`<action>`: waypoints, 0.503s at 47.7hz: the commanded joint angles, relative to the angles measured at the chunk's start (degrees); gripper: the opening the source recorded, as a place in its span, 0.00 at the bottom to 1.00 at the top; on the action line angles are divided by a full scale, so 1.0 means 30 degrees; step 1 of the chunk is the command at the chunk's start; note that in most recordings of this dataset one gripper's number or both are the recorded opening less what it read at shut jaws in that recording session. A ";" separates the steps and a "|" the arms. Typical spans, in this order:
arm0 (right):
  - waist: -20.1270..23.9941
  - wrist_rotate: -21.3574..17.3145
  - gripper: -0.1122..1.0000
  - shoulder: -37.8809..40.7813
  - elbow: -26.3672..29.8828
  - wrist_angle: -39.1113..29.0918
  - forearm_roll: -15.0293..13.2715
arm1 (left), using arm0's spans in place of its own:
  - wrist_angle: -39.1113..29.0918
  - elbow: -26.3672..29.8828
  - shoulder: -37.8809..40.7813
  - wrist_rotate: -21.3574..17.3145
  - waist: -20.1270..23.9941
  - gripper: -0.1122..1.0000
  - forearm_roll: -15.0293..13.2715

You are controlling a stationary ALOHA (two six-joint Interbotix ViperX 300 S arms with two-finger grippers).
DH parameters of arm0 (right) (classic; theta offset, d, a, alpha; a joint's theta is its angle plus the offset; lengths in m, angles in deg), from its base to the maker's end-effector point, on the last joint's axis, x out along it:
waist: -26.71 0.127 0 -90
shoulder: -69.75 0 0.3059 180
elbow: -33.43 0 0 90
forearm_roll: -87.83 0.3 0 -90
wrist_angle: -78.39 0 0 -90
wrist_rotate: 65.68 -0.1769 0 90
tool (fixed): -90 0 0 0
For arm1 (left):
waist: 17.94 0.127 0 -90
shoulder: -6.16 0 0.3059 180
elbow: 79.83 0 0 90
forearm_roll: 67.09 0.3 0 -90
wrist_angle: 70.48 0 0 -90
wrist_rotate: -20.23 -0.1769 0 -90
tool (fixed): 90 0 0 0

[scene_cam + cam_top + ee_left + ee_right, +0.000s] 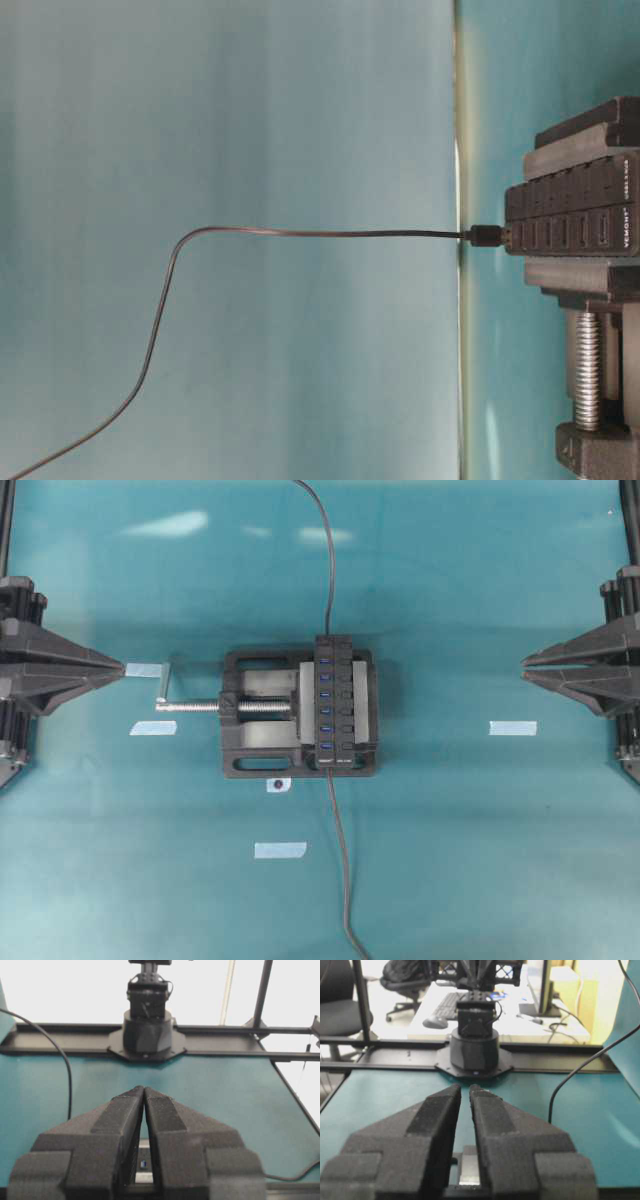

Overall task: Insert the USB into the front port of the fixed hub.
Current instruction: 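Move the right gripper toward the black USB cable near the hub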

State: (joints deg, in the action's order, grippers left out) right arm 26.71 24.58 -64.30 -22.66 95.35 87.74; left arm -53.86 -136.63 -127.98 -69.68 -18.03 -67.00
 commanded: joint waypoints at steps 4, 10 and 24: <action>-0.0410 -0.0791 0.19 0.0117 -0.0146 -0.0176 0.1084 | 0.0264 0.0439 0.0703 0.0674 0.0088 0.16 0.0176; -0.0703 -0.1201 0.07 0.0117 -0.0352 -0.0791 0.1406 | 0.0088 0.0820 0.1143 0.0674 0.0088 0.10 0.0176; -0.1289 -0.1230 0.06 0.0117 0.0322 -0.4189 0.1406 | -0.2490 0.1611 0.1963 0.0674 0.0088 0.10 0.0176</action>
State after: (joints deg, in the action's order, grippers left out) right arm 23.45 21.59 -64.30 -23.89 85.68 91.78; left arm -59.93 -133.82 -122.71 -67.74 -17.94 -66.56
